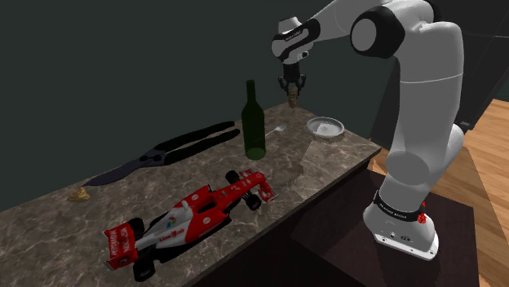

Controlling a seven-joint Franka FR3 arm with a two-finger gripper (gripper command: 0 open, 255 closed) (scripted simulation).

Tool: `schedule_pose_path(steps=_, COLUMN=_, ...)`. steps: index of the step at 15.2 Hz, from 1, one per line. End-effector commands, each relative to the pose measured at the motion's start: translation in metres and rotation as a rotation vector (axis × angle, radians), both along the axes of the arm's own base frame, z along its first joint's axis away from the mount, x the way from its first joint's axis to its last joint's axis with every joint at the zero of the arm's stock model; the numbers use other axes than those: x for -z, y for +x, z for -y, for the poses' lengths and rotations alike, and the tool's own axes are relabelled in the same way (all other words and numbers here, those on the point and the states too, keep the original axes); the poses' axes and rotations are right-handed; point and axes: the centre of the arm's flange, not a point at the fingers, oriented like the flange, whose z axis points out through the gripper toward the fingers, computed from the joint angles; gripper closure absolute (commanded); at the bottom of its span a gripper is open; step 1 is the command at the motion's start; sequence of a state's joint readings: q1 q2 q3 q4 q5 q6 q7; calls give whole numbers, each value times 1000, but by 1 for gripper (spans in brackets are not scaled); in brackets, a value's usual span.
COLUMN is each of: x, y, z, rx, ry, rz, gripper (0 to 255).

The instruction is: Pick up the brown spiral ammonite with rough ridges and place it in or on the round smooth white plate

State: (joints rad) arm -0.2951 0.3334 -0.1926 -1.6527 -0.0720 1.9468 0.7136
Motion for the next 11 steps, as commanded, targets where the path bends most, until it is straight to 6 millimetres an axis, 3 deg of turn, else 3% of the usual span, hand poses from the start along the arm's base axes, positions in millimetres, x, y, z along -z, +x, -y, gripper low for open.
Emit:
schedule_pose_path(steps=1, x=-11, y=-1, z=0, rx=0, ry=0, rz=0, gripper=255)
schedule_pose_path(steps=5, x=-27, y=-1, z=0, rx=0, ry=0, rz=0, gripper=255)
schedule_pose_path(steps=11, x=-36, y=-78, z=-13, rx=0, ry=0, rz=0, gripper=255)
